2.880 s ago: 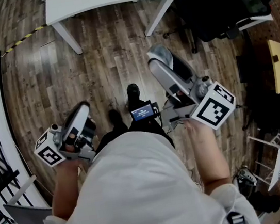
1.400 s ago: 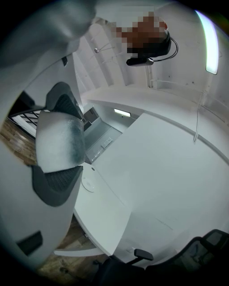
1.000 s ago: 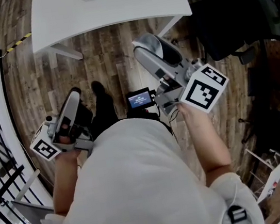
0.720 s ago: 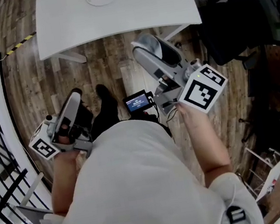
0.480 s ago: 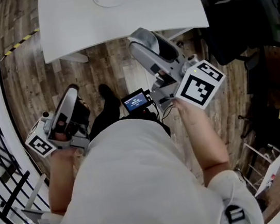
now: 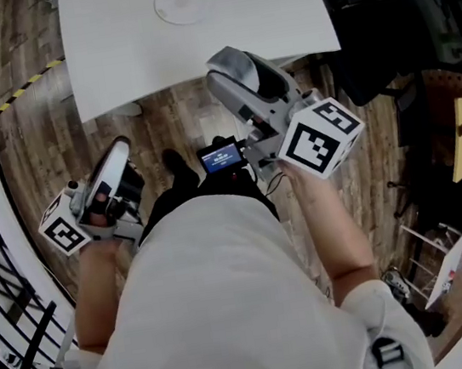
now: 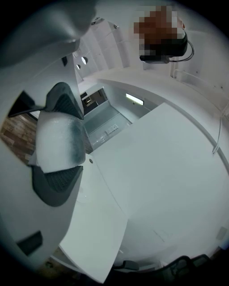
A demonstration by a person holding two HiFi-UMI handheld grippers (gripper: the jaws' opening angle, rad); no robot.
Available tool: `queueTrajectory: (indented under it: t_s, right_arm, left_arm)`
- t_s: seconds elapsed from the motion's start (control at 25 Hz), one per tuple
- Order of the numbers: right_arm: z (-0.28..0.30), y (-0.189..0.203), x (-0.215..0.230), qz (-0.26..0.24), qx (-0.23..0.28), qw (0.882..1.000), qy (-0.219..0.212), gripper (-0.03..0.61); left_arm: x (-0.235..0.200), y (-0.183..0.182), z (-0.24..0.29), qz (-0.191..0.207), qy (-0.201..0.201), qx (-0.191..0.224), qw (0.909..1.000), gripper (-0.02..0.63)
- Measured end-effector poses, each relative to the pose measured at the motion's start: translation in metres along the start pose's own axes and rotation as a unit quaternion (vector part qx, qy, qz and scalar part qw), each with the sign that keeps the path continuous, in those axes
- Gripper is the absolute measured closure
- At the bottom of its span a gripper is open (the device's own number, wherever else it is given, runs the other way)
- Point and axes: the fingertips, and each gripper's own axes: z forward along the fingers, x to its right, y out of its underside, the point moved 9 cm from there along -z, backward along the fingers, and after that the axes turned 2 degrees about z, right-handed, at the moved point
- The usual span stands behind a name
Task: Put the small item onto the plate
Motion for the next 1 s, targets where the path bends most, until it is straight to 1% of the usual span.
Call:
queueTrajectory:
  t_s: [0.16, 0.28, 0.36, 0.4, 0.44, 0.56, 0.68, 0.84, 1.0]
  right_arm:
    - [0.013, -0.005, 0.014, -0.011, -0.012, 1.0, 0.001, 0.262]
    - [0.025, -0.009, 0.03, -0.014, -0.027, 1.0, -0.007, 0.262]
    - [0.033, -0.012, 0.04, -0.015, -0.039, 0.999, -0.011, 0.262]
    - [0.038, -0.014, 0.045, -0.016, -0.045, 0.999, -0.013, 0.262]
    - [0.042, -0.016, 0.05, -0.017, -0.051, 0.998, -0.015, 0.262]
    - [0.056, -0.025, 0.069, -0.019, -0.068, 0.997, -0.019, 0.262]
    - [0.068, -0.029, 0.092, -0.013, -0.085, 0.996, -0.014, 0.262]
    - [0.083, -0.023, 0.115, -0.01, -0.108, 0.994, -0.002, 0.262]
    - [0.093, -0.014, 0.136, -0.023, -0.138, 0.99, 0.012, 0.262]
  left_arm:
    - [-0.005, -0.002, 0.013, 0.014, 0.008, -0.013, 0.9998, 0.603]
    - [-0.007, -0.003, 0.026, 0.033, 0.004, -0.009, 0.9994, 0.602]
    - [-0.011, -0.004, 0.032, 0.041, -0.005, 0.0, 0.9992, 0.595]
    - [-0.013, -0.005, 0.036, 0.043, -0.01, 0.003, 0.999, 0.57]
    - [-0.015, -0.006, 0.04, 0.044, -0.014, 0.006, 0.9989, 0.565]
    - [-0.024, -0.007, 0.054, 0.045, -0.024, 0.009, 0.9987, 0.563]
    - [-0.038, -0.006, 0.07, 0.042, -0.037, 0.009, 0.9984, 0.565]
    - [-0.061, -0.009, 0.079, 0.043, -0.062, 0.006, 0.9971, 0.565]
    - [-0.082, -0.004, 0.087, 0.041, -0.084, -0.01, 0.9956, 0.565]
